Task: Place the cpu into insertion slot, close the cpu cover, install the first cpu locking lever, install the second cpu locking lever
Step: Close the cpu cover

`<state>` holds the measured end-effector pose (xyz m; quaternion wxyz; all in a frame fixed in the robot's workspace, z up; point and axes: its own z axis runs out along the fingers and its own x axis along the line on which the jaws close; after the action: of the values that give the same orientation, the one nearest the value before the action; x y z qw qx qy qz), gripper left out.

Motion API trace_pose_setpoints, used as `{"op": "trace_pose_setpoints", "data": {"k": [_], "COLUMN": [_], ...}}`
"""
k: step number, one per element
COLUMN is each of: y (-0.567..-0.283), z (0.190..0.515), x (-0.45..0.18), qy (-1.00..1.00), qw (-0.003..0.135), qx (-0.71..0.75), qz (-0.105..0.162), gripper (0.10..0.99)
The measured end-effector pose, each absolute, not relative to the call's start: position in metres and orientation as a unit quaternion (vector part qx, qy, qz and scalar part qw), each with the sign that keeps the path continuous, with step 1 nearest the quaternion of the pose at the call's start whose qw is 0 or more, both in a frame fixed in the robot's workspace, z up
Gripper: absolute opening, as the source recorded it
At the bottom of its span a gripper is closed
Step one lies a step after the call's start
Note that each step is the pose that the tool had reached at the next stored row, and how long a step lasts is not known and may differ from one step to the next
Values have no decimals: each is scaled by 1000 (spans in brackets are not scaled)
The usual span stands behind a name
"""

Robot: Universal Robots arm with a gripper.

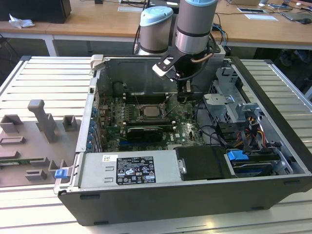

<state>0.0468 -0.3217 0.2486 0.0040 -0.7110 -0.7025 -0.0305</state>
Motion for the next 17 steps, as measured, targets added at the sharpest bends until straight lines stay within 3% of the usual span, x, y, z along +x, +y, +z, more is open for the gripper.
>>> {"op": "trace_pose_setpoints", "data": {"k": [17], "y": [-322], "z": [249], "x": [44], "qy": [-703], "qw": [4], "qx": [-711], "qz": [-31], "gripper": [106]}}
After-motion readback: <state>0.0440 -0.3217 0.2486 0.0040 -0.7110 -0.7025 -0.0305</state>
